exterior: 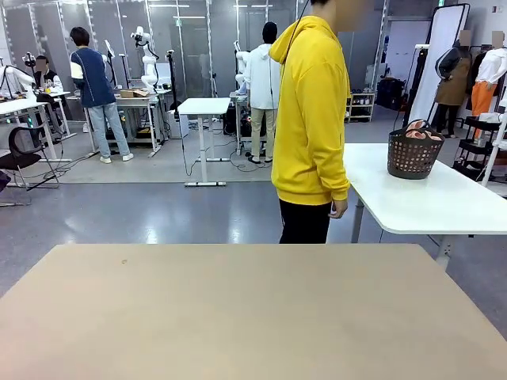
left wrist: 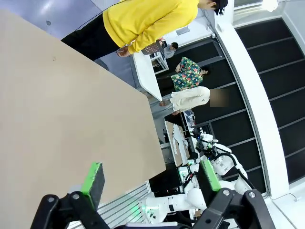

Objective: Fold the towel.
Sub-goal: Grab the top end of the 100 cm Hotel Towel extended by the human.

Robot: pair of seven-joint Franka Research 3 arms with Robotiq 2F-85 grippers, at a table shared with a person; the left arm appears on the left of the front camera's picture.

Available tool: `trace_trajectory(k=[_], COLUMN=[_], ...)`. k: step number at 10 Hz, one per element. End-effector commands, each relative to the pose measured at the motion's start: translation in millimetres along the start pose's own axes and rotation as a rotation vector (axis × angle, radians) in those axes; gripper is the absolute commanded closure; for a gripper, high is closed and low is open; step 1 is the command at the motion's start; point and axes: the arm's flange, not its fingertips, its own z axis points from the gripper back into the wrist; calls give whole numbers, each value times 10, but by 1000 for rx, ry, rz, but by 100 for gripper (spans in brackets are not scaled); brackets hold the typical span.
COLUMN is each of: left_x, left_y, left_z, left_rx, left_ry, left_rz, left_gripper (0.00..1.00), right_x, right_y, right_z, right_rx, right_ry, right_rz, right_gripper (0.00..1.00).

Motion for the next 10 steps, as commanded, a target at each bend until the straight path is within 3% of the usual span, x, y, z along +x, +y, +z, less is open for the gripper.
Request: trace_trajectory(k=[1,10], left_x=[13,13], left_y=[-11,-11], left_z=[28,28], left_rx=[-14,-14], left_ry=[0,0], left_rz=[-10,-10], left_gripper=[0,0], right_x=[19,19], right_y=[-1,-1], right_z=[6,6], right_rx=[12,12], right_ry=[-9,-9], right_rz=[9,9], right_gripper=[0,0])
